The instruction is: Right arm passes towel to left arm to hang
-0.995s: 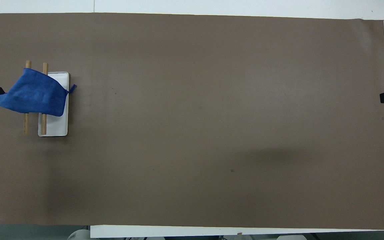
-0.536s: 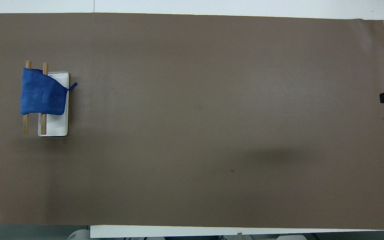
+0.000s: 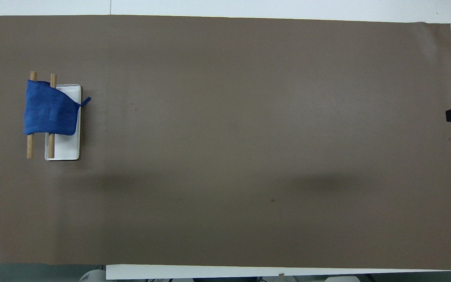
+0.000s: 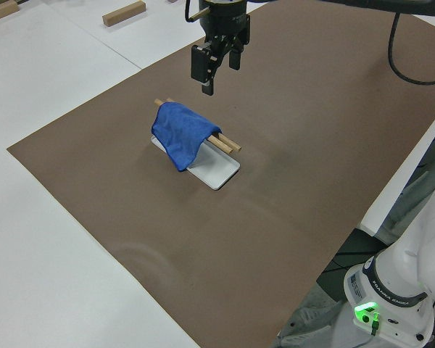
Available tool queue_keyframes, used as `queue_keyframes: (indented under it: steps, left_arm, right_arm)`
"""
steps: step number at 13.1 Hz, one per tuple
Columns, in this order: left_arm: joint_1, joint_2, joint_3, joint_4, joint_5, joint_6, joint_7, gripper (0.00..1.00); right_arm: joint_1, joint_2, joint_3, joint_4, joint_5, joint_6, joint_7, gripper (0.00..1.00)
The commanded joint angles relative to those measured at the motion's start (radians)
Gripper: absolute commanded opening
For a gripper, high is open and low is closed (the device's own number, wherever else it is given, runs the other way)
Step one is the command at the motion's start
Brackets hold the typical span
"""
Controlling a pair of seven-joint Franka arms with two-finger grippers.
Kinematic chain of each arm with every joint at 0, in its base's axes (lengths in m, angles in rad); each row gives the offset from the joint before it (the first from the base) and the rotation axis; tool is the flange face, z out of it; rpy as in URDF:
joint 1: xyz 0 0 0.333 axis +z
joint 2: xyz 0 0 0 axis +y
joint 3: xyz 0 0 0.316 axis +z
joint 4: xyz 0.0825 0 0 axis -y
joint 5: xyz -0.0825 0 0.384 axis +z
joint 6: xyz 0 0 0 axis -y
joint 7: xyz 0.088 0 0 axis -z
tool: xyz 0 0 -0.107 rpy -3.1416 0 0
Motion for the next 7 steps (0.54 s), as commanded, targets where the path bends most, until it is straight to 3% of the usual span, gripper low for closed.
queue_keyframes:
  steps: [1, 7]
  left_arm:
    - [-0.060, 0.103, 0.021, 0.152, 0.006, -0.113, 0.007, 1.00]
    - [-0.108, 0.082, 0.052, 0.129, -0.033, -0.101, -0.006, 1.00]
  right_arm:
    - [-0.004, -0.012, 0.003, -0.033, -0.002, 0.028, 0.088, 1.00]
    - [-0.008, -0.024, -0.002, -0.060, -0.003, 0.034, 0.085, 1.00]
